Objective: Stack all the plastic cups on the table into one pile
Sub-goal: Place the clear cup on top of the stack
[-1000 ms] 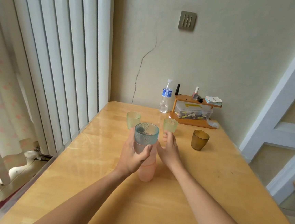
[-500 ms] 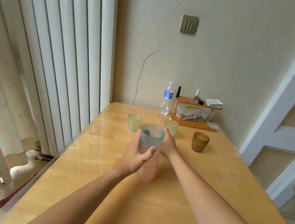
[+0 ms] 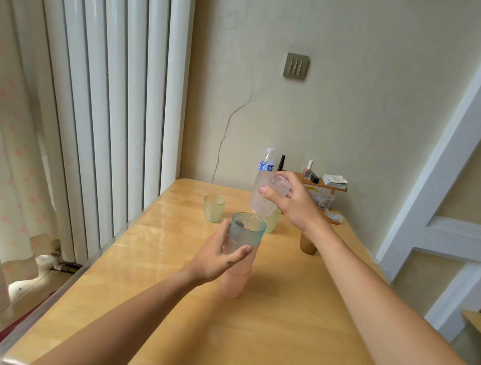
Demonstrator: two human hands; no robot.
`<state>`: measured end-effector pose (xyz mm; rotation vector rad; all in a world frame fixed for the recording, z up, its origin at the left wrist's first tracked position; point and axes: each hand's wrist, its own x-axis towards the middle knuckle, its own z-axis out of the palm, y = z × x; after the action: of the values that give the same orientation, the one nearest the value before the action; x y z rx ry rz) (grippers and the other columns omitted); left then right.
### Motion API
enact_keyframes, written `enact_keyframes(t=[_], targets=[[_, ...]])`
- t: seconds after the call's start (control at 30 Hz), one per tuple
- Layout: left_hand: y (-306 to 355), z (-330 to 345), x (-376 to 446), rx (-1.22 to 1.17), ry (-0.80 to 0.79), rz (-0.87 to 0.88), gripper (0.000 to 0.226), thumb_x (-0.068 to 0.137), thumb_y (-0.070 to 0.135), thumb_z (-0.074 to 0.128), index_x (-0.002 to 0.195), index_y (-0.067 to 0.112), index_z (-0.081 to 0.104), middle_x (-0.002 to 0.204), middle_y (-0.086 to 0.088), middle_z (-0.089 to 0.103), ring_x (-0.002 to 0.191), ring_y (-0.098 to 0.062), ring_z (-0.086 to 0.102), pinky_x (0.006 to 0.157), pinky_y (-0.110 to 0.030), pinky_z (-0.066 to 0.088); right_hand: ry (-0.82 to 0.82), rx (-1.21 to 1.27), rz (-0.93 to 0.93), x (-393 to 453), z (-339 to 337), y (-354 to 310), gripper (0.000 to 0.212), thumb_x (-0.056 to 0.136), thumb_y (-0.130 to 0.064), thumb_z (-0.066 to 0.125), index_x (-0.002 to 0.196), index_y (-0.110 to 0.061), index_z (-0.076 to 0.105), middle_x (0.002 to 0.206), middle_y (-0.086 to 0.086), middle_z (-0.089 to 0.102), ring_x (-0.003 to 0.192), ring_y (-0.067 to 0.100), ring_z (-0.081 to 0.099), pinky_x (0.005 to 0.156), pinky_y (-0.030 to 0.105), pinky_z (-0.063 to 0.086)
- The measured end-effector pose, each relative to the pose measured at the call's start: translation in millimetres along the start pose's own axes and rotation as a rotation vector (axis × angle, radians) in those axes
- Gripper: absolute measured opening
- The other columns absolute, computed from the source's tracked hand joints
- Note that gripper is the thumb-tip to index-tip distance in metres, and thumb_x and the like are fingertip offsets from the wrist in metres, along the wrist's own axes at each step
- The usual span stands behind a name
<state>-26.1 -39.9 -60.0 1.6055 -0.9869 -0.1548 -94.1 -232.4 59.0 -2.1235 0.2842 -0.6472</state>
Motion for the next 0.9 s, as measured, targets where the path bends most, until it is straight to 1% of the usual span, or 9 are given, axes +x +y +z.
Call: enact_keyframes(t=[0.1, 0.2, 0.37, 0.5, 0.6, 0.67, 0.73, 0.83, 0.9], targets=[[3.2, -0.3, -5.1, -0.001, -0.051, -0.045, 0.060, 0.093, 0.038, 0.076, 0.144, 0.027, 0.046, 0.139, 0.014, 0.066, 0.128, 0.001, 0.062, 0.107, -0.025, 0.050, -0.100, -0.029, -0.042, -11.0, 8.1, -11.5, 0.082, 0.062, -0.079, 0.077, 0.130, -0.041, 0.055, 0.139, -0.009, 0.062, 0.128, 0.017, 0.060, 0.108, 0.046, 0.050], [1.0, 0.6, -10.4, -0.001, -0.109, -0.076, 0.081, 0.087, 0.038, 0.084, 0.149, 0.029, 0.033, 0.140, 0.013, 0.064, 0.128, -0.001, 0.063, 0.107, -0.024, 0.052, -0.178, -0.115, -0.059, -22.6, 17.1, -12.2, 0.079, 0.070, -0.068, 0.078, 0.137, -0.035, 0.052, 0.139, -0.010, 0.060, 0.126, 0.015, 0.059, 0.106, 0.040, 0.050], [-15.2, -0.6, -17.2, -0.054, -0.163, -0.148, 0.107, 0.073, 0.029, 0.096, 0.152, 0.029, 0.023, 0.138, 0.000, 0.066, 0.129, -0.021, 0.066, 0.107, -0.038, 0.056, -0.307, -0.084, -0.023, -34.4, 29.8, 0.9, 0.078, 0.074, -0.056, 0.082, 0.139, -0.030, 0.049, 0.132, -0.013, 0.061, 0.124, 0.006, 0.058, 0.110, 0.037, 0.048], [-24.0, 2.2, -20.2, -0.101, -0.129, -0.169, 0.093, 0.075, 0.014, 0.095, 0.149, 0.026, 0.040, 0.134, -0.002, 0.070, 0.127, -0.022, 0.067, 0.103, -0.031, 0.058, -0.337, -0.009, -0.003, -38.6, 33.2, 7.5, 0.084, 0.076, -0.048, 0.085, 0.145, -0.033, 0.038, 0.142, -0.011, 0.056, 0.131, 0.007, 0.056, 0.113, 0.034, 0.046], [-27.7, 1.9, -13.8, -0.094, -0.084, -0.156, 0.088, 0.073, 0.020, 0.096, 0.145, 0.030, 0.046, 0.133, 0.001, 0.072, 0.126, -0.019, 0.068, 0.106, -0.035, 0.057, -0.349, 0.065, 0.006, -38.0, 34.7, 8.0, 0.092, 0.080, -0.040, 0.084, 0.153, -0.030, 0.029, 0.139, -0.016, 0.053, 0.127, 0.002, 0.054, 0.106, 0.022, 0.045], [-29.9, -2.5, -7.4, -0.084, -0.053, -0.154, 0.082, 0.071, 0.026, 0.097, 0.137, 0.035, 0.049, 0.130, 0.002, 0.073, 0.124, -0.019, 0.069, 0.107, -0.040, 0.056, -0.314, 0.137, 0.021, -33.4, 35.4, 14.0, 0.102, 0.076, -0.053, 0.083, 0.156, -0.032, 0.023, 0.142, -0.011, 0.054, 0.132, 0.007, 0.054, 0.107, 0.025, 0.044], [-35.3, -7.1, -0.8, -0.075, -0.026, -0.158, 0.082, 0.068, 0.030, 0.098, 0.135, 0.033, 0.050, 0.127, 0.001, 0.075, 0.122, -0.020, 0.070, 0.107, -0.043, 0.056, -0.245, 0.169, 0.057, -26.9, 34.7, 27.5, 0.107, 0.068, -0.073, 0.076, 0.154, -0.035, 0.026, 0.143, -0.004, 0.058, 0.135, 0.014, 0.055, 0.114, 0.040, 0.044], [-43.2, -9.8, 4.8, -0.046, 0.013, -0.167, 0.081, 0.068, 0.032, 0.098, 0.134, 0.030, 0.052, 0.124, 0.003, 0.076, 0.118, -0.018, 0.072, 0.105, -0.044, 0.057, -0.149, 0.139, 0.134, -22.7, 29.5, 53.1, 0.096, 0.070, -0.081, 0.068, 0.148, -0.035, 0.036, 0.137, -0.001, 0.060, 0.130, 0.014, 0.057, 0.112, 0.046, 0.046], [-48.0, -8.9, 6.4, -0.035, 0.043, -0.177, 0.078, 0.068, 0.033, 0.097, 0.131, 0.029, 0.053, 0.122, 0.003, 0.076, 0.116, -0.017, 0.072, 0.103, -0.044, 0.057, -0.063, 0.088, 0.185, -23.0, 25.5, 71.6, 0.076, 0.084, -0.063, 0.068, 0.146, -0.029, 0.039, 0.134, 0.001, 0.060, 0.122, 0.014, 0.059, 0.105, 0.037, 0.049]])
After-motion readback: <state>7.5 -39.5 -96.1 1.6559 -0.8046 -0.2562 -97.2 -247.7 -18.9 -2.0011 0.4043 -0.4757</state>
